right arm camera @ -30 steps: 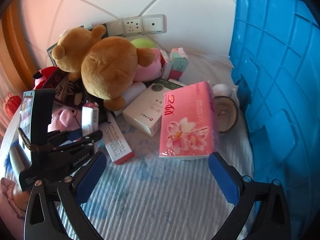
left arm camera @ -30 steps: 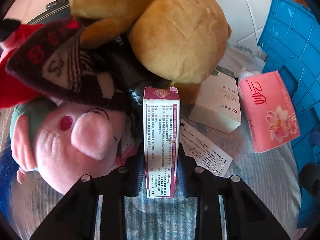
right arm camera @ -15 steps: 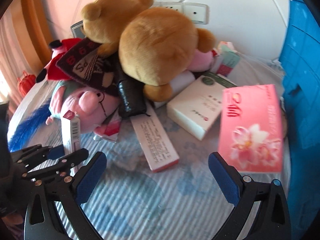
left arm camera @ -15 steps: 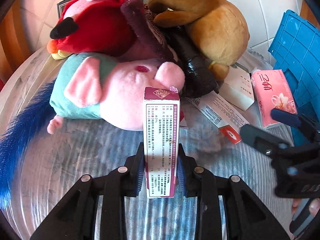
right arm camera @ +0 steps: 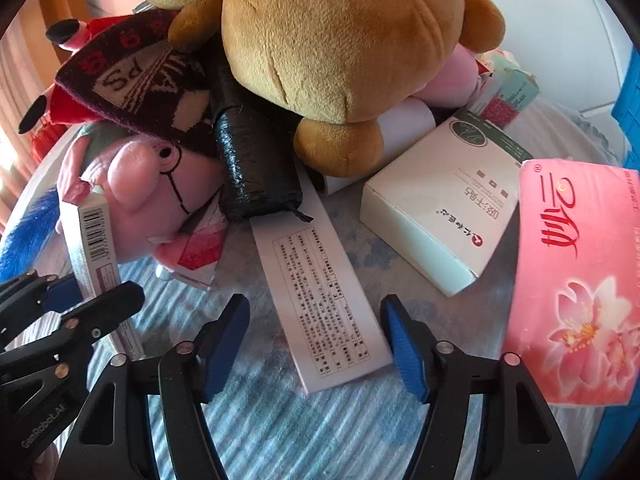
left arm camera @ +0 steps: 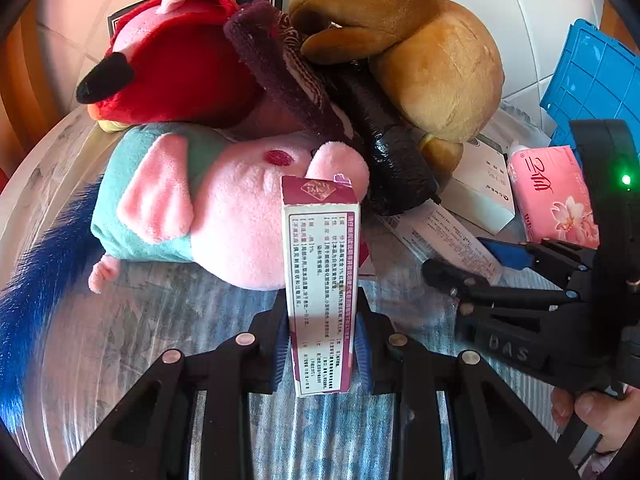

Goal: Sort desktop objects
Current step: 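Grasp the long white box with red end with the right gripper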

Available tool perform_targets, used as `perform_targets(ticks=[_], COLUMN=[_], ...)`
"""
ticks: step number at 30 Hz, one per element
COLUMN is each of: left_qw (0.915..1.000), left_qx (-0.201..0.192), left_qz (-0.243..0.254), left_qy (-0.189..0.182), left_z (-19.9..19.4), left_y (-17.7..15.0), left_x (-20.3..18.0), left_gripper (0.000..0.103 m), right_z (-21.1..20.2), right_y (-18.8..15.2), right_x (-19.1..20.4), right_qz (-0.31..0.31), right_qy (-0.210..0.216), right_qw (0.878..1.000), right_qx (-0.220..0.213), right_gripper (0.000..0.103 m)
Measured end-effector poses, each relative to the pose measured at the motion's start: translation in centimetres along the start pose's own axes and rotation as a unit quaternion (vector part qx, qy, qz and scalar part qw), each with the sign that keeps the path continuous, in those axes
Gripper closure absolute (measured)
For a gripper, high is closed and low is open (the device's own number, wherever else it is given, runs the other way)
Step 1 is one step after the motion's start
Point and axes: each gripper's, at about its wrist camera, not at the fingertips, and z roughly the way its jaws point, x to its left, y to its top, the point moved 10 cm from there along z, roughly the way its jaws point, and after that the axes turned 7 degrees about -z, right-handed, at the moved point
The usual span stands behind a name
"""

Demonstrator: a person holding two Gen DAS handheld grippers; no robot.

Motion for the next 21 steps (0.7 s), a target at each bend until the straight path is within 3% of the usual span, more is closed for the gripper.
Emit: perform_targets(ticks=[1, 6, 15, 21], left_qw=[1.0, 0.9999, 0.9998, 0.9996], left_qx=[0.001, 0.004, 0.013, -0.017], left_qz=[0.0, 0.001, 0.007, 0.008], left_qy=[-0.001, -0.01, -0.017, -0.022], left_z=[-0.1, -1.3, -5.6, -9.8], left_y=[-0.1, -0.9, -4.6, -5.3], left_x=[0.0, -0.4, -1.0, -1.9], left_gripper=[0.075, 0.075, 0.075, 0.075], right_z=[0.0, -0.9, -5.3, -10.6], right_y=[0.0, -0.9, -5.3, -6.9], right_x=[0.0, 0.9, 2.3, 3.6], right_qz=[-0.004, -0.011, 0.0, -0.012], right_qy=[-0.005, 0.003, 0.014, 0.008], right_qw=[1.0, 1.0, 0.999, 1.0], right_qx=[0.002, 0.011, 0.034, 0.008], right_gripper=[0.052, 0.06, 0.062, 0.063])
